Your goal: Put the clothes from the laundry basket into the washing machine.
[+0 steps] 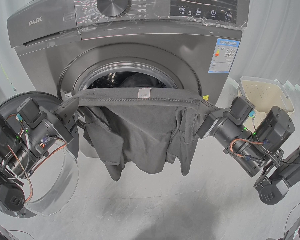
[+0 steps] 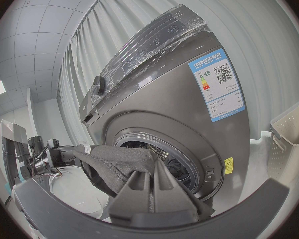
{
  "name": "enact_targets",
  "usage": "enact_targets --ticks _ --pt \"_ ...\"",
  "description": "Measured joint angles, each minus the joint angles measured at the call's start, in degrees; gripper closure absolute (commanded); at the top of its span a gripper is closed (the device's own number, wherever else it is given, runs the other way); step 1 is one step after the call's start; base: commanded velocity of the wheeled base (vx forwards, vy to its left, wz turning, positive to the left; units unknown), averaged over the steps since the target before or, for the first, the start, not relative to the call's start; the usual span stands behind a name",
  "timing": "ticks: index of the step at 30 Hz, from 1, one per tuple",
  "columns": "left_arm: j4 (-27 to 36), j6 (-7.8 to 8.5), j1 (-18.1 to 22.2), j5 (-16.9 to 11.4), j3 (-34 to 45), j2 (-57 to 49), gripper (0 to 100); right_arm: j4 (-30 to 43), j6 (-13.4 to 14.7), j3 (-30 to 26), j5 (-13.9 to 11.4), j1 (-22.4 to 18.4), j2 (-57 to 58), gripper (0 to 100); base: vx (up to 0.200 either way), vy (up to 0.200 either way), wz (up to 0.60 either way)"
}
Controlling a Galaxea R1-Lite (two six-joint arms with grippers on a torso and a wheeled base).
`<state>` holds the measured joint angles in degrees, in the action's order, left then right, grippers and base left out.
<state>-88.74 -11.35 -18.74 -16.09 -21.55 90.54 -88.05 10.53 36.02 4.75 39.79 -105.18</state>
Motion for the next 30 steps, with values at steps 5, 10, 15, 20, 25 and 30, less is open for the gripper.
enact_targets --ticks 5,10,15,20,25,30 --pt "0.0 0.11 -0.8 0.1 0.2 0.1 100 0.0 0.3 -0.5 -0.2 0.0 0.1 100 0.000 0.000 0.00" --pt "0.0 0.33 -4.2 0.8 0.3 0.9 100 -0.1 0.7 -1.4 -0.6 0.2 0.1 100 0.000 0.000 0.00" --pt "0.0 1.06 -8.2 1.1 0.7 2.7 100 -0.3 1.1 -3.4 -1.0 0.9 0.0 100 0.000 0.000 0.00" --pt "-0.1 2.10 -10.8 2.7 0.2 4.3 100 -0.3 1.4 -6.0 -2.0 2.7 -0.8 100 0.000 0.000 0.00" --pt "-0.1 2.16 -11.8 3.4 -0.5 5.2 100 -0.2 1.8 -7.6 -2.3 5.2 -2.7 0 0.000 0.000 0.00" --pt "-0.1 2.05 -11.8 4.7 -2.1 5.5 100 -0.2 2.0 -11.8 -2.4 8.6 -5.3 0 0.000 0.000 0.00"
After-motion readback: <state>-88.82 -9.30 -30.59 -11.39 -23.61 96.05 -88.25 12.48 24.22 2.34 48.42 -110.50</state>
